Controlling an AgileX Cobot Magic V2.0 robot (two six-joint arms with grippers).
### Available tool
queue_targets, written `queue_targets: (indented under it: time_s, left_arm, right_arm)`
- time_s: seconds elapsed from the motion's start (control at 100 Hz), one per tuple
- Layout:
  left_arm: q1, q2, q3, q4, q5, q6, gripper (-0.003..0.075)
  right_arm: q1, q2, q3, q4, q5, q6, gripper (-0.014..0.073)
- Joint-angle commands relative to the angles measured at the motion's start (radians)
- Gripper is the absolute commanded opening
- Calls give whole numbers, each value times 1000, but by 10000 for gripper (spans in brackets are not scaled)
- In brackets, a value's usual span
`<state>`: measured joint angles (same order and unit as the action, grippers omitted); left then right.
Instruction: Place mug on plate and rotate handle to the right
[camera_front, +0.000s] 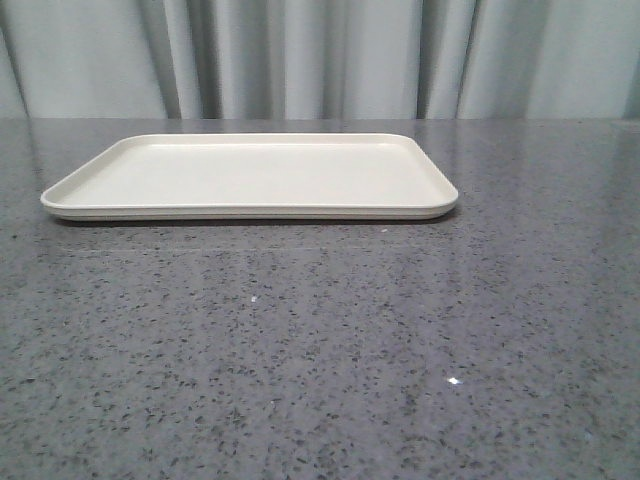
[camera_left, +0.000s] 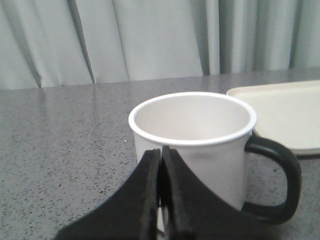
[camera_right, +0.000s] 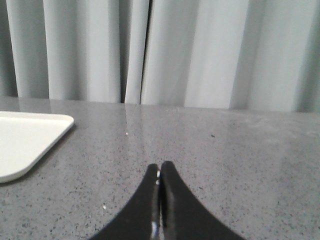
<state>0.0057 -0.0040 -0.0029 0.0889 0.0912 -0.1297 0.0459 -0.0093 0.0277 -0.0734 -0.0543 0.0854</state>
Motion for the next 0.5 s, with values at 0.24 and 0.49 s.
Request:
queue_targets:
  time_s: [0.24, 0.49]
  left_arm:
    - [2, 9, -289, -241, 98, -8, -20]
    - [2, 251, -663, -248, 493, -8, -20]
  right_arm:
    - [-5, -3, -313, -5, 290, -4, -65]
    - [-5, 179, -607, -5, 520, -4, -65]
